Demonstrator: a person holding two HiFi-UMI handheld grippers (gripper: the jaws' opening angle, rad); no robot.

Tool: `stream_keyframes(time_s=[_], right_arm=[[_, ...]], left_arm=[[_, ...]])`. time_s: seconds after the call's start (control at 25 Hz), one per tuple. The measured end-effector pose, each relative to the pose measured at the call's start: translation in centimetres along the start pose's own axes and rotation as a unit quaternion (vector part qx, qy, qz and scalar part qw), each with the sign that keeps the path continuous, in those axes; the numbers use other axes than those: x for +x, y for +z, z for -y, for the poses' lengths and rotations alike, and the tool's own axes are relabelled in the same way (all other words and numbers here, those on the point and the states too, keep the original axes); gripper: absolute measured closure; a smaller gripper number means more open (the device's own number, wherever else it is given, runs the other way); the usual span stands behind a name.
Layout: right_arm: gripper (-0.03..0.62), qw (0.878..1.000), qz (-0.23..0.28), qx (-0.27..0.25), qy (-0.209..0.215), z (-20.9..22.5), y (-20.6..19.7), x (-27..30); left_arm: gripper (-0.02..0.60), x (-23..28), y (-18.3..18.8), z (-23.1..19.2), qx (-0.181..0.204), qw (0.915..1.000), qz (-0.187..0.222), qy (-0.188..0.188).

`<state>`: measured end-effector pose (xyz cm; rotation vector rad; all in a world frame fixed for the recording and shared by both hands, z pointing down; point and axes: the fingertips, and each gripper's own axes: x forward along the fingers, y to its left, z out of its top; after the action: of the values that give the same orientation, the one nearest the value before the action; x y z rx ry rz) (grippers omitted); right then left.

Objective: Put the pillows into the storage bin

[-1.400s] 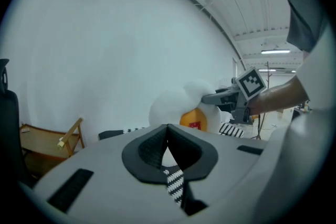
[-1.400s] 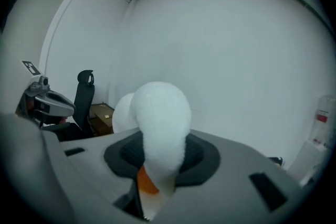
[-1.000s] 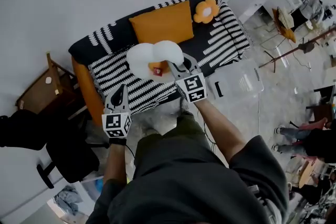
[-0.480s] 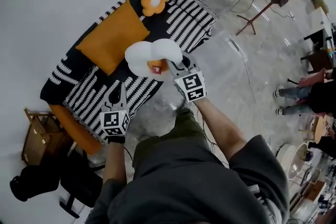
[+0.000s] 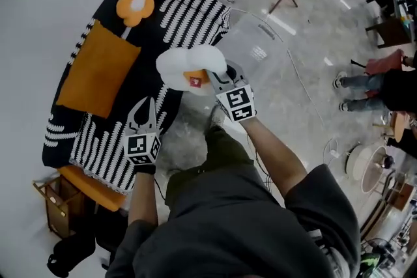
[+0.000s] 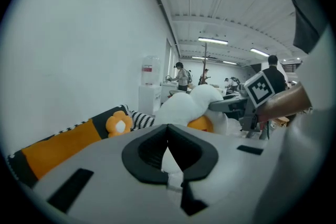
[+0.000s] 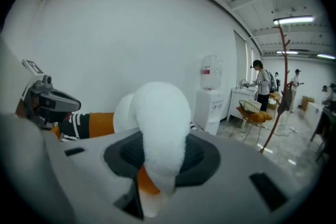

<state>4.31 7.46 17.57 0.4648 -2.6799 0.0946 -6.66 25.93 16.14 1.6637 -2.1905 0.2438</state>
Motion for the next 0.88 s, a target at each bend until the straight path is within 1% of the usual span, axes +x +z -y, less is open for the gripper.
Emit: stream_keyframes(time_s=[0.2, 0.4, 0.64, 0.88], right_arm=[[0.459, 0.999, -0.026, 0.025, -0.035, 9.4, -4.1, 0.6], [0.457, 0.994, -0.052, 0.051, -0.079, 16.2, -9.0, 0.9], [0.457, 0.984, -0.080, 0.074, -0.139, 21.0, -14.7, 1.5], [0.456, 0.968, -0.114, 0.108, -0.196, 22.4, -21.4, 1.6]], left_arm=[[0.580, 9.4, 0.4, 5.5, 0.013, 0.9987, -0.022, -0.044], [0.580, 16.3, -0.4, 9.6, 0.025, 0.9946, -0.045, -0.091], [0.580, 23.0, -3.8, 12.1, 0.033, 0.9862, -0.069, -0.147], [0.580, 28.0, -8.7, 13.4, 0.046, 0.9710, -0.100, -0.212]])
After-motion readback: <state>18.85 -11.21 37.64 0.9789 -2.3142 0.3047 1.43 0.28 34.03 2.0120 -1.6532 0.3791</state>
